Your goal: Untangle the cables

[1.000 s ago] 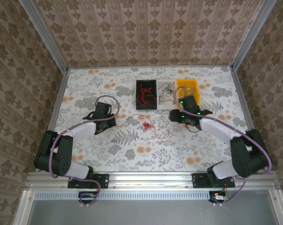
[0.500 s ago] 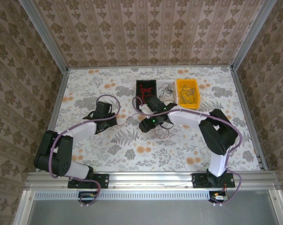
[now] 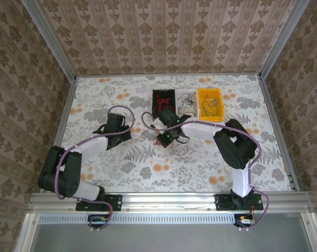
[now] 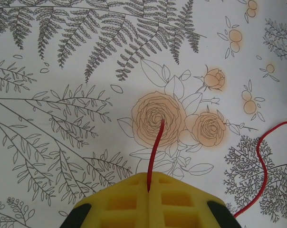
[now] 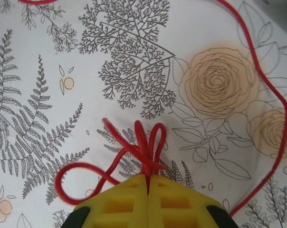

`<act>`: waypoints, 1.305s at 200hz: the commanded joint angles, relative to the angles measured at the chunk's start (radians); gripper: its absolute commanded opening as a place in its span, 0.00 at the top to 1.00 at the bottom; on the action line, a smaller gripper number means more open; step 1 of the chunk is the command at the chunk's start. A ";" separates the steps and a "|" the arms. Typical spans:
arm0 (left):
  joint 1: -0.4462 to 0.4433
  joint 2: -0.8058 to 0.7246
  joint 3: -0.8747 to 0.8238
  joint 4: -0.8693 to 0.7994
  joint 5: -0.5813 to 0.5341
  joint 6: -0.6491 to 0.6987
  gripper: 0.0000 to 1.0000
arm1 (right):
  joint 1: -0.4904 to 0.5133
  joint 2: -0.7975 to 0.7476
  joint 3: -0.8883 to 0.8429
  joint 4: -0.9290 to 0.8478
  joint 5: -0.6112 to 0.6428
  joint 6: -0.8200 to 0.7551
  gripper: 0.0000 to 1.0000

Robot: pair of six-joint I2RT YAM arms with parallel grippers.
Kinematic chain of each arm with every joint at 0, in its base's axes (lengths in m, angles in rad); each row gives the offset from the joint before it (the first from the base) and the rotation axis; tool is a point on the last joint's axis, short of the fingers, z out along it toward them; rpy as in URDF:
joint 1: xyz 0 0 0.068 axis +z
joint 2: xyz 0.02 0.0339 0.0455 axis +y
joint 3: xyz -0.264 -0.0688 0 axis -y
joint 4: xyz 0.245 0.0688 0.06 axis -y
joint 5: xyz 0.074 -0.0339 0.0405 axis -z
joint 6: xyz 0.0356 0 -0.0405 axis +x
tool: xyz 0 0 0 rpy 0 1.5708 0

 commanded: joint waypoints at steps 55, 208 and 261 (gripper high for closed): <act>-0.004 0.010 0.000 0.035 0.035 -0.007 1.00 | -0.113 -0.122 0.157 0.036 -0.034 0.099 0.97; -0.077 -0.290 0.198 0.032 0.272 0.165 1.00 | -0.254 -0.264 0.004 0.181 0.213 0.237 0.53; -0.075 -0.254 0.392 0.147 0.192 0.129 1.00 | -0.352 -0.426 -0.169 0.238 0.293 0.307 0.53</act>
